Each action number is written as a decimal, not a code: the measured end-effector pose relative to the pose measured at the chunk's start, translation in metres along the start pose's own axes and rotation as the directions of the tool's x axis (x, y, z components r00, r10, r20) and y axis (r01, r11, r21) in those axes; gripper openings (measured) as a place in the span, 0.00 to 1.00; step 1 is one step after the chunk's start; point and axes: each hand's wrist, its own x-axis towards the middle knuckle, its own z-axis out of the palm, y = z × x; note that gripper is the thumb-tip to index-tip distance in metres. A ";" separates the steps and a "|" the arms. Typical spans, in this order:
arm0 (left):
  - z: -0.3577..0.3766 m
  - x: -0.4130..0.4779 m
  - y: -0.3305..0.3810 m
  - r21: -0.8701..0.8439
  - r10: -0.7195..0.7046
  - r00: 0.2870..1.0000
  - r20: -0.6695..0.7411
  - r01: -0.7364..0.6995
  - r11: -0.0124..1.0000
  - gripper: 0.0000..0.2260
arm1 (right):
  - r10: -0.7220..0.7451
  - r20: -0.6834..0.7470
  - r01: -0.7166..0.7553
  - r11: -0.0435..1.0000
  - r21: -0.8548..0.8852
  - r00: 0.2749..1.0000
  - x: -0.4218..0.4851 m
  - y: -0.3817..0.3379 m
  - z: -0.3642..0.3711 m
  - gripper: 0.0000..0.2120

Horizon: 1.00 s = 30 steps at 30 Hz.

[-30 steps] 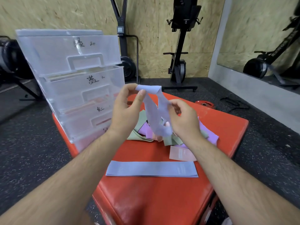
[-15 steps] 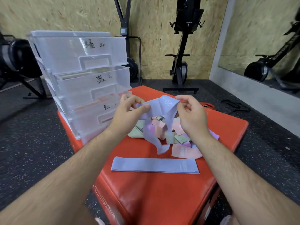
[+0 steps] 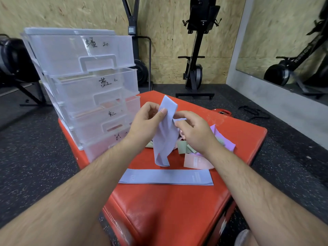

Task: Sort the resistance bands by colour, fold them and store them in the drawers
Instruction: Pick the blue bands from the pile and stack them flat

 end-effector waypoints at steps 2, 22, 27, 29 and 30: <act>0.002 0.001 -0.002 -0.004 0.002 1.000 0.006 -0.002 1.000 0.08 | -0.018 0.005 0.017 0.997 0.080 1.000 -0.001 -0.001 0.001 0.07; -0.019 -0.004 -0.004 0.219 0.070 0.995 -0.064 -0.054 0.974 0.03 | -0.158 -0.058 0.148 0.977 -0.151 0.986 0.003 0.004 0.022 0.14; -0.030 -0.009 -0.006 0.231 0.127 0.992 0.000 -0.124 0.965 0.04 | 0.023 0.241 -0.044 0.996 0.078 0.970 0.013 0.013 0.034 0.08; -0.033 -0.010 -0.004 0.243 0.139 0.989 -0.052 -0.122 0.962 0.04 | 0.055 0.280 -0.068 0.997 0.039 0.958 0.015 0.019 0.041 0.08; -0.035 -0.009 -0.003 0.247 0.148 0.985 -0.087 -0.123 0.961 0.04 | 0.074 0.279 -0.079 0.997 0.007 0.957 0.016 0.023 0.043 0.12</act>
